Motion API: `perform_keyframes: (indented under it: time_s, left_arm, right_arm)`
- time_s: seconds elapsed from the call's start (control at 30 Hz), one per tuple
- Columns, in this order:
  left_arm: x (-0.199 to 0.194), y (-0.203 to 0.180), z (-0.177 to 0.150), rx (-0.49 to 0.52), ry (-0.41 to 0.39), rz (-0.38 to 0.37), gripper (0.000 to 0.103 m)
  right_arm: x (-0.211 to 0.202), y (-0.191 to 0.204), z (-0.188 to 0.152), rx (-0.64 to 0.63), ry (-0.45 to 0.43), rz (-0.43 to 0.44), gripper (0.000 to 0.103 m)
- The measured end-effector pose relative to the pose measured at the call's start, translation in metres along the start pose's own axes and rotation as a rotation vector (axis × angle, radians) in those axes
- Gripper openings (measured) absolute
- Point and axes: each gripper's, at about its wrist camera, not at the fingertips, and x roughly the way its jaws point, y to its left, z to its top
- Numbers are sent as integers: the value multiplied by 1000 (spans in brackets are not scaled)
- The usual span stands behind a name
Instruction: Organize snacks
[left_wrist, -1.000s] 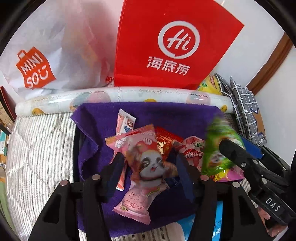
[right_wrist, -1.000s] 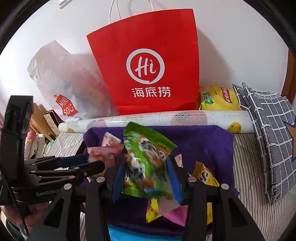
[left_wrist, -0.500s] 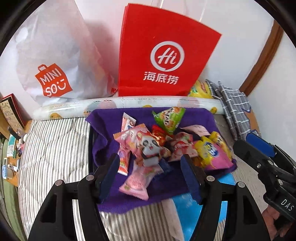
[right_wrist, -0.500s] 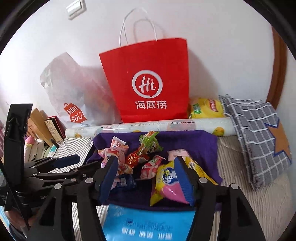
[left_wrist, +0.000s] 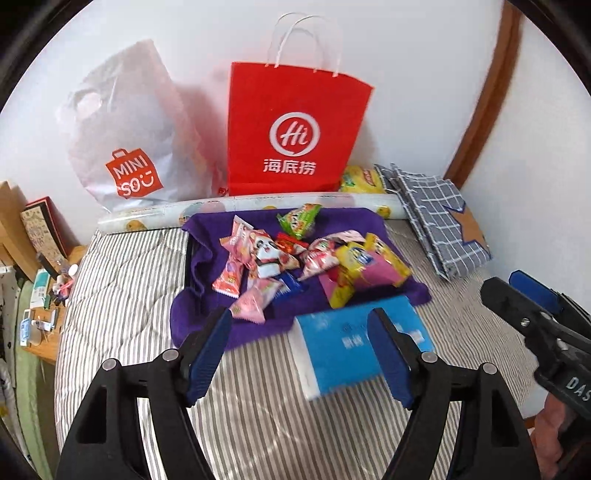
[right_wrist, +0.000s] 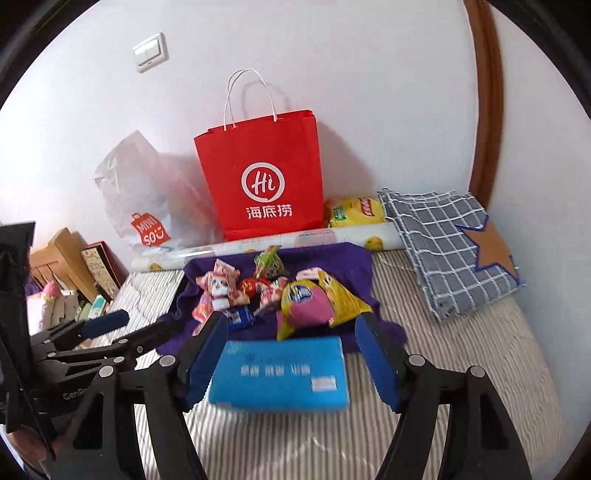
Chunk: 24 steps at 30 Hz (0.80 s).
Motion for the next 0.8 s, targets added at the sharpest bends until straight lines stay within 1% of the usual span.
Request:
perform_keyframes:
  time_s: [0.07, 0.17, 0.3, 0.43, 0.57, 0.63, 0.73, 0.8]
  left_arm:
    - [-13, -8, -9, 11, -13, 11, 76]
    - [-31, -14, -22, 7, -39, 26, 80]
    - [-53, -19, -39, -5, -67, 35, 83]
    - [-73, -27, -57, -4, -96, 46, 88]
    - [-87, -35, -74, -5, -110, 65, 91]
    - [-94, -38, -82, -4, -123, 74, 92]
    - [-102, -43, -94, -2, -127, 61, 94]
    - [-106, -46, -99, 1, -129, 66, 94]
  right_arm:
    - [-14, 0, -9, -9, -9, -25, 70]
    - [-33, -2, -20, -13, -5, -32, 70]
    - [-62, -10, -37, -1, -36, -59, 71]
    - [-86, -16, -53, 20, -69, -53, 84]
    - [-108, -19, -68, 20, -94, -68, 89]
    - [-118, -20, -74, 22, -105, -73, 94]
    - [-132, -23, -82, 32, -131, -77, 99]
    - [-139, -24, -86, 36, -136, -76, 101]
